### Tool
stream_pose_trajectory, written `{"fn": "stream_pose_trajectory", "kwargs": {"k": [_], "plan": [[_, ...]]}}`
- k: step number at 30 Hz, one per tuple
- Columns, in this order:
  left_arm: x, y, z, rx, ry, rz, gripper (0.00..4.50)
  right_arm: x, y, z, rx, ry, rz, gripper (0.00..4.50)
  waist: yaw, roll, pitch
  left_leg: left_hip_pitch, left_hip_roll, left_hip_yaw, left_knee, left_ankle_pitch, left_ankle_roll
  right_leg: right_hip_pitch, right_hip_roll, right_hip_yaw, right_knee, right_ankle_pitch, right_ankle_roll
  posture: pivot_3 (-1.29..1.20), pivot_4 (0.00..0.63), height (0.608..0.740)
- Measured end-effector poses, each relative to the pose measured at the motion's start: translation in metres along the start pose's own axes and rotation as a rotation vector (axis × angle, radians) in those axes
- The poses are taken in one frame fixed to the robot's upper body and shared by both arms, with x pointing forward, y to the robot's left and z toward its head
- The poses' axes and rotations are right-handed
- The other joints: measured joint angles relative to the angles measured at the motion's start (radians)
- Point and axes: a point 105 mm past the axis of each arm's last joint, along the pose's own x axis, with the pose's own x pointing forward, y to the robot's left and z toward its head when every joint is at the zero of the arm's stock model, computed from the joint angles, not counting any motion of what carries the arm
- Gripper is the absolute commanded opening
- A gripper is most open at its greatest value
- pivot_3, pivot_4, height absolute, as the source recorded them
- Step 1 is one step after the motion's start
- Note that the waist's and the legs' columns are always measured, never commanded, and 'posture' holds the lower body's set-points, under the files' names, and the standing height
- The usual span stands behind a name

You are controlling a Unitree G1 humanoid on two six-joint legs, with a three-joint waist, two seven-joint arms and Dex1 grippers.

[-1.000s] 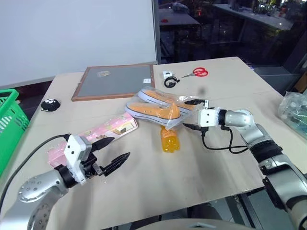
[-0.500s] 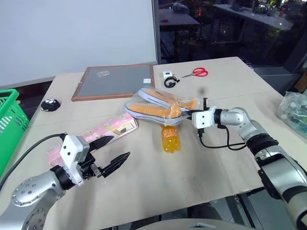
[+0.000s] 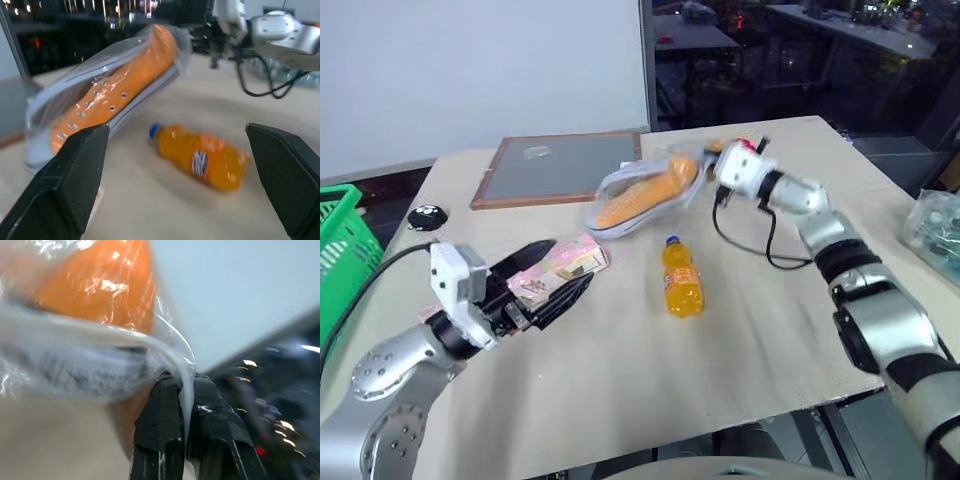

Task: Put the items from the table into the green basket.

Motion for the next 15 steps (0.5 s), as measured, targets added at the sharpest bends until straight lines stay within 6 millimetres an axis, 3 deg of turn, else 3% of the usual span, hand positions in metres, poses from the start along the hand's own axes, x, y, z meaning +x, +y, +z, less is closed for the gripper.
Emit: {"fn": "stream_pose_trajectory", "kwargs": {"k": [3, 6, 8, 10, 11, 13, 15], "plan": [[0.003, 0.001, 0.002, 0.002, -0.009, 0.006, 4.5, -0.004, -0.071, -0.001, 0.05, 0.065, -0.327, 0.08, 0.025, 0.0, 0.0, -0.006, -0.002, -0.003, -0.001, 0.001, -0.002, -0.005, -0.002, -0.002, -0.002, 0.0, 0.0, 0.21, 0.0, 0.74], [0.003, 0.001, 0.002, 0.002, -0.008, 0.015, 4.5, -0.04, -0.134, -0.014, 0.065, 0.129, -0.636, 0.08, 0.046, 0.0, 0.0, -0.018, -0.004, -0.003, -0.002, 0.002, -0.004, -0.015, -0.004, -0.002, -0.004, 0.001, 0.001, 0.21, 0.0, 0.74], [0.003, 0.002, 0.001, -0.006, -0.008, 0.024, 4.5, -0.063, -0.16, -0.021, 0.034, 0.176, -0.737, 1.06, 0.043, 0.0, 0.0, -0.023, -0.004, 0.0, -0.003, 0.002, -0.004, -0.021, -0.005, -0.001, -0.004, 0.002, 0.004, 0.21, 0.0, 0.74], [0.003, 0.001, -0.001, -0.011, -0.005, 0.027, 4.5, -0.066, -0.159, -0.034, 0.032, 0.249, -0.68, 2.1, 0.035, 0.001, 0.0, -0.021, -0.003, 0.002, -0.005, 0.002, -0.004, -0.022, -0.005, 0.001, -0.004, 0.002, 0.004, 0.21, 0.0, 0.74], [0.004, -0.001, -0.002, -0.016, -0.002, 0.023, 4.5, -0.066, -0.151, -0.045, 0.04, 0.313, -0.601, 2.37, 0.026, 0.001, 0.0, -0.02, -0.002, 0.003, -0.005, 0.002, -0.003, -0.021, -0.004, 0.002, -0.003, 0.002, 0.004, 0.21, 0.0, 0.74], [0.006, -0.004, -0.006, -0.024, 0.01, 0.009, 4.5, -0.067, -0.115, -0.076, 0.061, 0.458, -0.34, 3.4, 0.009, 0.001, -0.001, -0.018, 0.0, 0.003, -0.005, 0.001, -0.002, -0.019, -0.002, 0.002, -0.002, 0.003, 0.004, 0.21, 0.0, 0.74], [0.006, -0.006, -0.007, -0.025, 0.013, 0.005, 4.5, -0.08, -0.066, -0.109, 0.13, 0.598, -0.063, 4.35, 0.003, 0.002, -0.001, -0.016, 0.0, 0.003, -0.004, 0.0, 0.001, -0.018, -0.001, 0.001, -0.001, 0.003, 0.004, 0.2, 0.0, 0.74]]}}
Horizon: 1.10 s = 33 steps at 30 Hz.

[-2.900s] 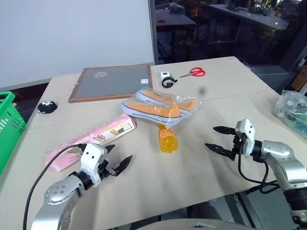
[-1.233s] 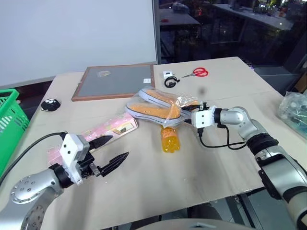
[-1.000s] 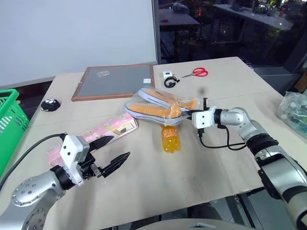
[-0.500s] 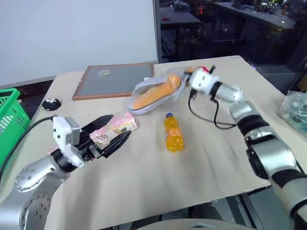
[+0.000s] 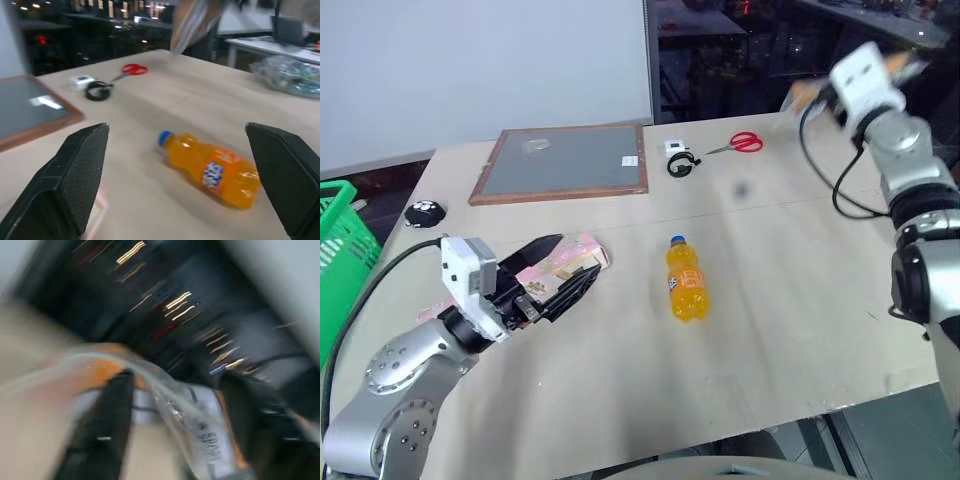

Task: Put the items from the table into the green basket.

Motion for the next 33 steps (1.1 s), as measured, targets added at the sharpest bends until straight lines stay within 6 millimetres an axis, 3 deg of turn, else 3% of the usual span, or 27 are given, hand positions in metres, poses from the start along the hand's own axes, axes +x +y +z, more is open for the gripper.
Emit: {"fn": "stream_pose_trajectory", "kwargs": {"k": [3, 5, 6, 8, 12, 14, 21, 24, 25, 27, 33], "plan": [[-0.001, -0.001, -0.001, 0.0, 0.006, 0.0, 4.5, -0.033, 0.085, -0.061, -0.027, 0.151, 0.574, 4.43, 0.011, 0.002, -0.001, 0.0, 0.0, -0.003, 0.004, 0.0, 0.001, 0.003, 0.0, -0.003, 0.0, 0.0, 0.0, 0.18, 0.0, 0.74], [-0.001, -0.001, -0.001, -0.001, 0.007, -0.001, 4.5, -0.054, 0.121, -0.069, 0.04, 0.138, 0.758, 4.43, 0.014, 0.007, 0.001, -0.001, -0.001, -0.003, 0.007, 0.0, 0.001, 0.003, -0.001, -0.002, 0.001, 0.0, 0.001, 0.18, 0.0, 0.74], [0.001, -0.002, 0.0, 0.003, 0.002, -0.008, 4.5, -0.059, 0.129, -0.064, 0.073, 0.116, 0.795, 4.43, 0.009, 0.01, 0.002, -0.001, -0.001, -0.001, 0.007, 0.0, 0.0, 0.003, -0.001, -0.001, 0.002, 0.001, 0.0, 0.18, 0.0, 0.74], [0.002, -0.002, 0.001, 0.006, 0.003, -0.017, 4.5, -0.063, 0.124, -0.04, 0.117, 0.022, 0.776, 4.43, 0.006, 0.011, 0.002, 0.003, -0.001, 0.0, 0.007, 0.0, 0.0, 0.004, 0.001, 0.0, 0.003, 0.002, -0.001, 0.18, 0.0, 0.74], [0.007, -0.007, -0.009, -0.04, 0.042, -0.039, 4.5, -0.08, 0.085, 0.023, 0.22, -0.316, 0.649, 4.43, 0.012, 0.006, 0.0, 0.018, 0.002, -0.002, 0.005, 0.0, 0.001, 0.023, 0.003, -0.002, 0.001, -0.004, 0.0, 0.16, 0.0, 0.74], [0.011, -0.009, -0.017, -0.058, 0.077, -0.034, 4.5, -0.094, 0.086, 0.037, 0.276, -0.414, 0.686, 4.43, 0.015, 0.003, -0.001, 0.021, 0.002, -0.002, 0.005, 0.0, 0.001, 0.024, 0.003, -0.002, 0.0, -0.004, 0.0, 0.16, 0.0, 0.74], [0.013, 0.001, -0.037, -0.032, 0.17, 0.045, 4.5, -0.137, 0.11, 0.018, 0.501, -0.341, 0.923, 4.43, 0.011, 0.001, -0.002, 0.019, 0.001, -0.001, 0.008, 0.0, 0.001, 0.024, 0.002, -0.001, 0.0, -0.004, 0.0, 0.13, 0.0, 0.74], [0.006, 0.034, -0.047, 0.061, 0.254, 0.185, 4.5, -0.152, 0.111, 0.025, 0.562, -0.378, 0.971, 4.43, 0.008, 0.002, -0.002, 0.018, 0.003, -0.002, 0.007, 0.0, 0.001, 0.024, 0.004, -0.002, 0.001, -0.004, 0.0, 0.13, 0.0, 0.74], [-0.003, 0.059, -0.052, 0.128, 0.332, 0.279, 4.5, -0.162, 0.113, 0.032, 0.623, -0.405, 1.037, 4.43, 0.009, 0.001, -0.002, 0.018, 0.003, -0.002, 0.007, 0.0, 0.001, 0.024, 0.005, -0.002, 0.001, -0.004, 0.0, 0.13, 0.0, 0.74], [-0.018, 0.085, -0.056, 0.198, 0.413, 0.375, 4.5, -0.174, 0.113, 0.039, 0.673, -0.432, 1.11, 4.43, 0.007, 0.002, -0.002, 0.019, 0.004, -0.002, 0.007, 0.0, 0.001, 0.024, 0.006, -0.002, 0.001, -0.004, 0.0, 0.13, 0.0, 0.74], [-0.045, 0.108, -0.072, 0.391, 0.64, 0.324, 4.5, -0.184, 0.116, 0.044, 0.704, -0.443, 1.159, 4.43, 0.01, 0.0, -0.002, 0.018, 0.003, 0.0, 0.007, 0.0, 0.0, 0.022, 0.003, -0.002, -0.001, -0.004, 0.0, 0.12, 0.0, 0.74]]}}
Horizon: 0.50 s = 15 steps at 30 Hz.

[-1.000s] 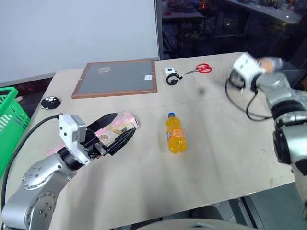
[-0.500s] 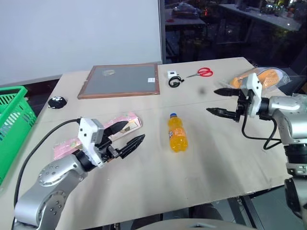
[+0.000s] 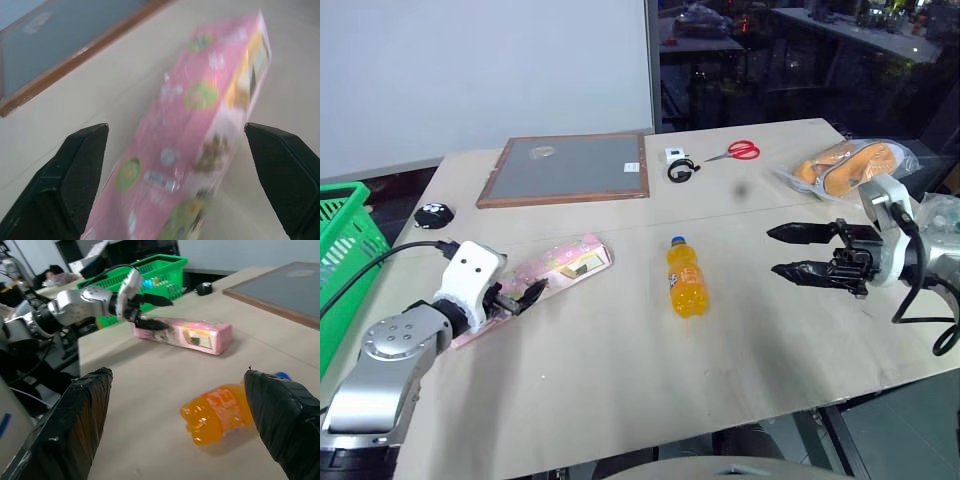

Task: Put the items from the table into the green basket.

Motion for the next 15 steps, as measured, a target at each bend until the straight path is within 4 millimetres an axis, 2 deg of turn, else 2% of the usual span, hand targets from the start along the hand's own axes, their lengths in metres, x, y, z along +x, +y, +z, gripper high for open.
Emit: {"fn": "stream_pose_trajectory", "kwargs": {"k": [2, 4, 8, 11, 15], "plan": [[-0.002, 0.011, -0.018, 0.043, 0.092, 0.015, 4.5, -0.001, -0.003, -0.004, -0.017, 0.013, -0.031, 4.43, 0.0, 0.0, 0.0, -0.001, 0.0, 0.0, 0.0, 0.0, 0.0, -0.001, 0.0, 0.0, 0.0, 0.0, 0.0, 0.12, 0.0, 0.74], [-0.002, 0.013, -0.029, 0.067, 0.147, -0.007, 4.5, -0.003, -0.006, -0.008, -0.032, 0.027, -0.057, 4.43, -0.001, 0.0, 0.0, -0.001, 0.0, 0.0, 0.0, 0.0, 0.0, -0.002, 0.0, 0.0, 0.0, 0.0, 0.0, 0.11, 0.0, 0.74], [0.001, 0.015, -0.035, 0.101, 0.191, -0.048, 4.5, -0.004, -0.007, -0.016, -0.041, 0.043, -0.074, 4.43, -0.001, 0.0, 0.0, -0.001, 0.0, 0.0, 0.0, 0.0, 0.0, -0.002, -0.001, -0.001, 0.0, 0.0, 0.0, 0.1, 0.0, 0.74], [0.002, 0.018, -0.038, 0.098, 0.206, -0.058, 3.72, -0.004, -0.008, -0.018, -0.046, 0.051, -0.076, 4.5, -0.004, 0.001, 0.0, 0.0, 0.0, 0.0, 0.0, 0.0, 0.0, -0.002, 0.0, -0.001, 0.002, 0.0, 0.0, 0.1, 0.0, 0.74], [0.005, 0.02, -0.035, 0.109, 0.195, -0.064, 2.06, -0.003, -0.008, -0.018, -0.05, 0.05, -0.076, 4.5, -0.003, 0.001, 0.0, 0.0, 0.0, 0.0, 0.0, 0.0, 0.0, -0.002, 0.0, -0.001, 0.002, 0.0, 0.0, 0.1, 0.0, 0.74]]}}
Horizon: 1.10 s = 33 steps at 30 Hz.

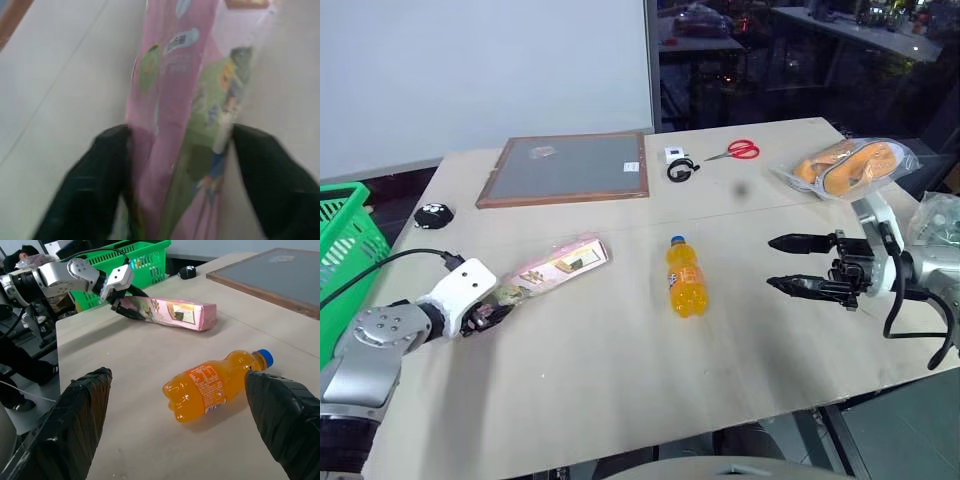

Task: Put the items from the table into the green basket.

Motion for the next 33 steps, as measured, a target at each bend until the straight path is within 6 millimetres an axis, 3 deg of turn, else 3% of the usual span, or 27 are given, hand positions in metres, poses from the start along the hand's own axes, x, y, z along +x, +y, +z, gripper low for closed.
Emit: {"fn": "stream_pose_trajectory", "kwargs": {"k": [3, 5, 9, 11, 12, 13, 14, 17, 21, 29, 33], "plan": [[0.0, 0.003, 0.003, 0.012, -0.008, 0.012, 0.82, 0.001, 0.0, 0.0, -0.003, 0.001, 0.004, 4.5, 0.003, 0.001, 0.0, 0.0, 0.0, 0.0, 0.0, 0.0, 0.0, 0.0, -0.001, 0.0, 0.0, 0.0, 0.0, 0.11, 0.0, 0.74], [0.003, 0.004, 0.008, -0.015, -0.041, 0.035, 0.22, 0.001, 0.0, 0.001, -0.013, -0.001, 0.005, 4.5, 0.005, 0.0, 0.0, -0.001, 0.0, 0.0, 0.0, 0.0, 0.0, 0.0, -0.001, 0.0, 0.0, 0.0, 0.0, 0.12, 0.0, 0.74], [0.008, 0.016, 0.024, -0.104, -0.149, 0.133, 0.22, 0.003, -0.001, 0.004, -0.028, -0.006, 0.011, 4.5, 0.005, -0.006, 0.002, -0.002, 0.0, -0.002, 0.001, 0.0, 0.0, 0.0, -0.001, -0.002, 0.0, 0.002, 0.003, 0.13, 0.0, 0.74], [-0.001, 0.043, 0.038, -0.136, -0.217, 0.264, 0.22, 0.005, -0.001, 0.009, -0.048, -0.019, 0.017, 4.5, 0.001, -0.01, 0.002, -0.001, 0.0, -0.003, 0.001, 0.0, 0.0, 0.0, -0.001, -0.003, -0.001, 0.003, 0.004, 0.13, 0.0, 0.74], [-0.028, 0.096, 0.047, -0.203, -0.274, 0.552, 0.22, 0.011, -0.003, 0.015, -0.058, -0.048, 0.033, 4.5, -0.004, -0.012, 0.003, -0.002, 0.001, -0.003, 0.001, 0.0, 0.0, -0.001, 0.0, -0.003, -0.001, 0.003, 0.004, 0.14, 0.0, 0.74], [-0.044, 0.115, 0.045, -0.226, -0.28, 0.667, 0.22, 0.012, -0.003, 0.016, -0.063, -0.052, 0.04, 4.5, -0.007, -0.013, 0.003, -0.002, 0.001, -0.003, 0.0, 0.0, 0.0, -0.001, 0.0, -0.003, -0.001, 0.003, 0.004, 0.14, 0.0, 0.74], [-0.062, 0.131, 0.04, -0.231, -0.265, 0.777, 0.22, 0.013, -0.003, 0.017, -0.067, -0.052, 0.043, 4.5, -0.011, -0.013, 0.003, -0.002, 0.001, -0.003, 0.0, 0.0, 0.0, -0.001, 0.0, -0.003, -0.001, 0.004, 0.002, 0.14, 0.0, 0.74], [-0.149, 0.179, 0.0, -0.209, -0.113, 1.197, 0.22, 0.014, -0.007, 0.017, -0.053, -0.062, 0.04, 4.5, -0.026, -0.012, 0.003, 0.0, 0.001, -0.001, -0.005, -0.001, 0.0, -0.002, -0.002, -0.002, -0.002, 0.005, 0.0, 0.15, 0.0, 0.74], [-0.204, 0.19, -0.045, -0.145, 0.099, 1.368, 0.22, 0.021, -0.005, 0.024, -0.058, -0.109, 0.08, 4.5, -0.009, -0.011, 0.004, -0.002, -0.001, -0.003, -0.007, -0.001, 0.0, -0.003, -0.003, -0.004, -0.002, 0.004, 0.002, 0.17, 0.0, 0.74], [-0.247, 0.175, -0.127, -0.212, 0.429, 1.393, 0.22, 0.025, 0.005, 0.056, -0.09, -0.253, 0.16, 4.5, 0.021, -0.016, 0.001, -0.001, -0.001, -0.004, -0.006, 0.0, -0.001, -0.001, -0.003, -0.006, -0.001, 0.0, 0.004, 0.18, 0.0, 0.74], [-0.238, 0.167, -0.145, -0.251, 0.473, 1.338, 1.7, 0.026, 0.006, 0.058, -0.092, -0.26, 0.16, 4.5, 0.035, -0.021, -0.002, 0.0, 0.0, -0.004, -0.004, 0.0, -0.001, 0.0, -0.004, -0.008, -0.001, -0.001, 0.002, 0.18, 0.0, 0.74]]}}
